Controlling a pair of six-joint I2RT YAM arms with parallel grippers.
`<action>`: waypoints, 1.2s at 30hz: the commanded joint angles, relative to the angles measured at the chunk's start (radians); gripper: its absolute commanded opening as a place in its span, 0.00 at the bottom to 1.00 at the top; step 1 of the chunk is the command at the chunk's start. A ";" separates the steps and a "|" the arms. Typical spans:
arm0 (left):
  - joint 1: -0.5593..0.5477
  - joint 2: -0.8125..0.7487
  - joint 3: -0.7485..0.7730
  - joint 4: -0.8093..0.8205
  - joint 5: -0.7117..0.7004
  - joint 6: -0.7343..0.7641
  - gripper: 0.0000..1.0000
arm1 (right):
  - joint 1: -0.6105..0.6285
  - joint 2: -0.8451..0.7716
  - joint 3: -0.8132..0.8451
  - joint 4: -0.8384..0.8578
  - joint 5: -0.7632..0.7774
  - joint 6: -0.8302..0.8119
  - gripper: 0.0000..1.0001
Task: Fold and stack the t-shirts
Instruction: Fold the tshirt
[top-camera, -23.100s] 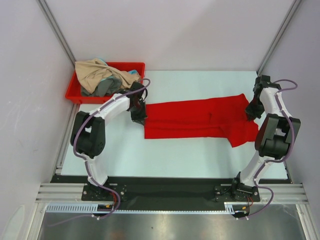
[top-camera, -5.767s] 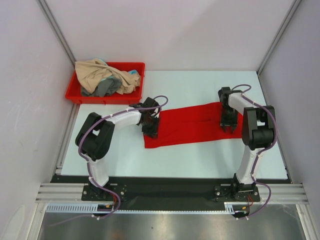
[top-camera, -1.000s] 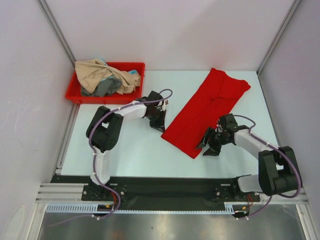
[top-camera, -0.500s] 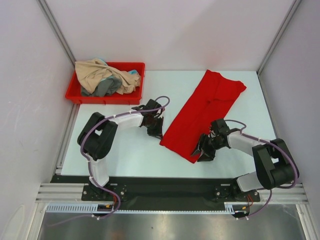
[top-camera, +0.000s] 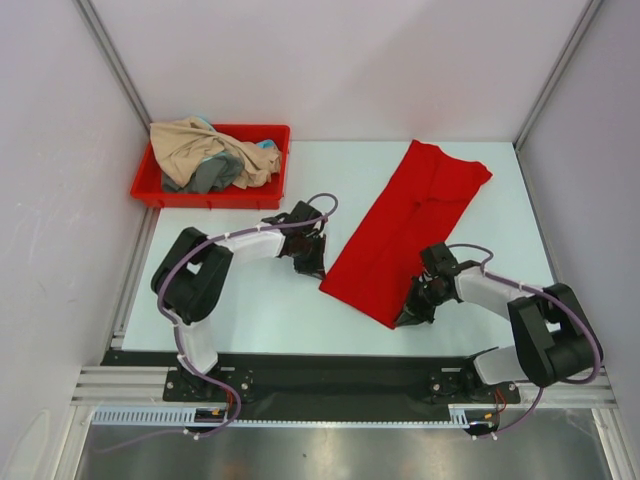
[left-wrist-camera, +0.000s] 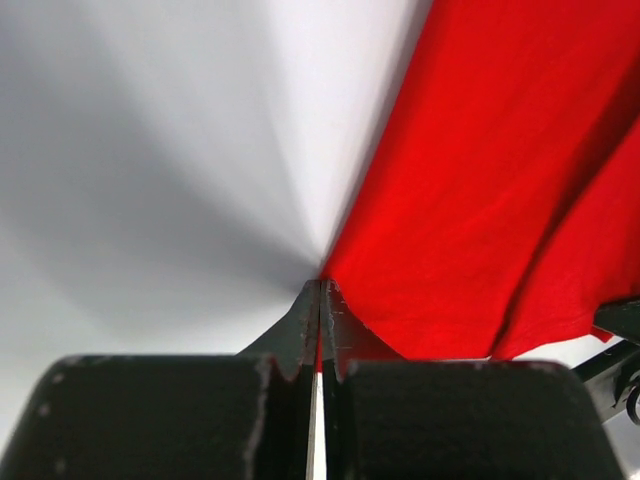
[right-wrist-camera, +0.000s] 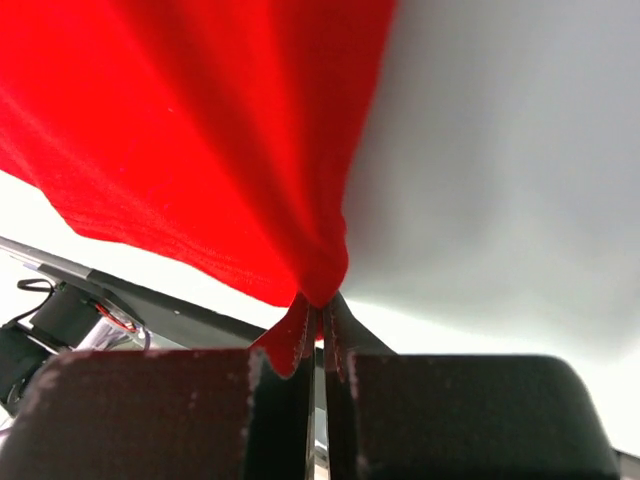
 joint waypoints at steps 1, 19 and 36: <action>-0.010 -0.004 -0.077 -0.071 -0.083 0.019 0.00 | -0.006 -0.049 -0.062 -0.124 0.141 -0.009 0.00; -0.116 -0.144 -0.224 -0.052 -0.049 -0.057 0.00 | -0.136 -0.207 0.042 -0.243 0.121 -0.088 0.78; -0.283 -0.268 -0.330 -0.048 -0.052 -0.165 0.00 | -0.540 0.700 1.013 0.085 0.218 -0.234 0.81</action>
